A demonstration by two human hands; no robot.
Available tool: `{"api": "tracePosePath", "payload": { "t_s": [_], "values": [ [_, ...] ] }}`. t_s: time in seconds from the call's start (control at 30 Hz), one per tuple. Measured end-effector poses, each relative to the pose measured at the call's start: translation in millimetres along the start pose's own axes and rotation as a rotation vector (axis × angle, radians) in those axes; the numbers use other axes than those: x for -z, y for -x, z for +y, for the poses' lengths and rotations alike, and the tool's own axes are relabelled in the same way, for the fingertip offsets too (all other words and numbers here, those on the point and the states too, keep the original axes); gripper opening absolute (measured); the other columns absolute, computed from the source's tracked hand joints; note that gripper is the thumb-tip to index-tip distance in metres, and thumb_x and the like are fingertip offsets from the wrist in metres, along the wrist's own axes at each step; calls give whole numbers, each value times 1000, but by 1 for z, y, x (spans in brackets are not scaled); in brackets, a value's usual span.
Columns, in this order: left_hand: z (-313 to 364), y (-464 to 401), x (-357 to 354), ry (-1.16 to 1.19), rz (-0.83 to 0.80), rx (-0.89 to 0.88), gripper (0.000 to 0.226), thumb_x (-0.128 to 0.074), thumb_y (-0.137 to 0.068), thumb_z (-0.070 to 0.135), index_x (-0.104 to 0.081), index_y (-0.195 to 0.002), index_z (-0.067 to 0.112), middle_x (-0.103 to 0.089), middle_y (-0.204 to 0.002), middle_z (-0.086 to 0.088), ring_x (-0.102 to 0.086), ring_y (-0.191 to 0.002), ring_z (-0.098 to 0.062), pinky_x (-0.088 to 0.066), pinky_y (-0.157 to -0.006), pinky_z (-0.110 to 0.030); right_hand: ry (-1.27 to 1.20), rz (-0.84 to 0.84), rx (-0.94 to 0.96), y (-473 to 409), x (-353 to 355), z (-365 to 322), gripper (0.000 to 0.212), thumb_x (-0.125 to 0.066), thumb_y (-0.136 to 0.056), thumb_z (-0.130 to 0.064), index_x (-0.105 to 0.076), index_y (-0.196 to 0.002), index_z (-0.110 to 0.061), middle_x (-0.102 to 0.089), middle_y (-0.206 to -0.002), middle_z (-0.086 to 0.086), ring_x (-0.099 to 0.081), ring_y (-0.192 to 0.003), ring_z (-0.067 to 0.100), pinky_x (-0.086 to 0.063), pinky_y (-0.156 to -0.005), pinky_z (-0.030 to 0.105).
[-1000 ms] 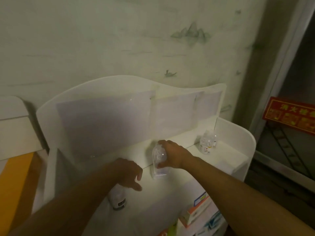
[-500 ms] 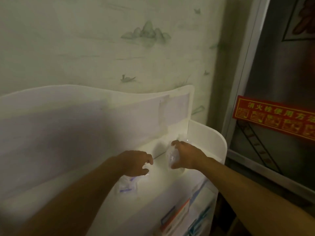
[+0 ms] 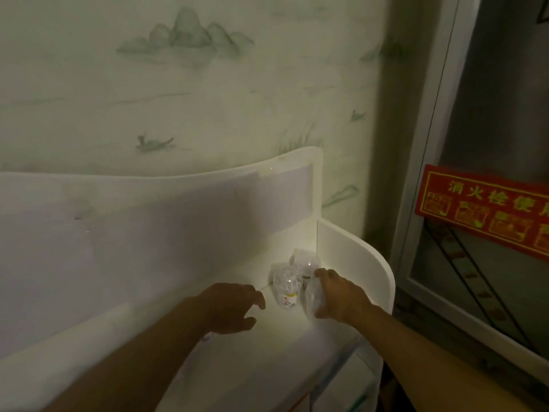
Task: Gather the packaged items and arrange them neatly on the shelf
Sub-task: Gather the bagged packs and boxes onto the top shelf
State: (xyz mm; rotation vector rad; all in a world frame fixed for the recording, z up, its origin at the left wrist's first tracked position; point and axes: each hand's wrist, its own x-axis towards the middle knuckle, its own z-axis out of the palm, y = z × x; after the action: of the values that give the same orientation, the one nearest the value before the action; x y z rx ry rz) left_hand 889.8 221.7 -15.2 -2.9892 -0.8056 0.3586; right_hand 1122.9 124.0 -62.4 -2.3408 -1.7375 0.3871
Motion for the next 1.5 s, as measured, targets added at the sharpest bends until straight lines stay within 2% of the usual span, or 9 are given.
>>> {"api": "tracePosePath", "payload": {
  "t_s": [0.17,0.33,0.47,0.63,0.87,1.07,1.23,1.37,1.5],
  "values": [
    [1,8,0,-2,-6,47,40,-47,-94,45,-42,-132,38,-45,-140,9,-46,-126,-16,-37,-106,-33,61,-6,1,-13,-3,3,89,-76,-72,-46,-26,-142,-25,-47,-135,3,-52,-119,24,-50,-95,37],
    [-3,43,11,3,20,124,41,-45,-96,45,-41,-136,37,-41,-145,9,-43,-130,-15,-32,-109,-33,120,-7,37,-6,15,-7,113,-73,-63,-70,-16,-150,-27,-32,-153,1,-39,-134,26,-41,-105,44],
    [-19,95,34,-5,46,222,42,-46,-95,45,-42,-136,36,-44,-143,8,-43,-130,-16,-31,-108,-30,148,61,151,-6,69,-48,88,-58,-78,-72,-29,-149,-28,-33,-153,1,-38,-136,26,-40,-106,43],
    [-43,183,66,-55,88,375,47,-49,-94,43,-39,-140,34,-39,-148,10,-42,-133,-15,-33,-108,-30,140,100,390,6,95,-140,62,-56,-90,-55,-39,-144,-30,-44,-148,-1,-46,-132,22,-41,-106,39],
    [-76,336,71,-38,219,564,55,-50,-94,38,-31,-146,35,-35,-152,11,-36,-137,-12,-31,-110,-28,175,34,669,66,83,-304,58,-51,-94,-51,-37,-146,-29,-42,-151,-3,-38,-138,20,-32,-113,38],
    [-86,511,30,-45,294,741,52,-52,-93,38,-38,-142,33,-45,-145,5,-45,-129,-17,-39,-103,-34,142,39,838,158,47,-440,53,-54,-95,-44,-42,-142,-26,-47,-145,-1,-41,-134,20,-36,-109,36],
    [-84,671,-24,2,280,898,48,-49,-95,38,-38,-141,33,-40,-149,8,-43,-131,-15,-39,-106,-33,88,8,998,256,-4,-558,52,-56,-93,-44,-46,-141,-27,-49,-144,0,-46,-130,21,-39,-107,35],
    [-78,773,-67,49,181,1038,49,-50,-94,39,-36,-142,34,-40,-149,8,-44,-130,-15,-39,-106,-33,130,3,1033,307,-33,-611,50,-57,-91,-46,-48,-138,-30,-51,-141,-1,-46,-128,20,-41,-106,39],
    [-76,836,-103,136,180,1141,50,-53,-94,40,-38,-141,33,-40,-149,6,-43,-132,-14,-37,-107,-31,174,-19,1043,335,-57,-650,50,-56,-92,-47,-48,-138,-29,-49,-143,-1,-43,-131,22,-40,-107,40]
  ]
}}
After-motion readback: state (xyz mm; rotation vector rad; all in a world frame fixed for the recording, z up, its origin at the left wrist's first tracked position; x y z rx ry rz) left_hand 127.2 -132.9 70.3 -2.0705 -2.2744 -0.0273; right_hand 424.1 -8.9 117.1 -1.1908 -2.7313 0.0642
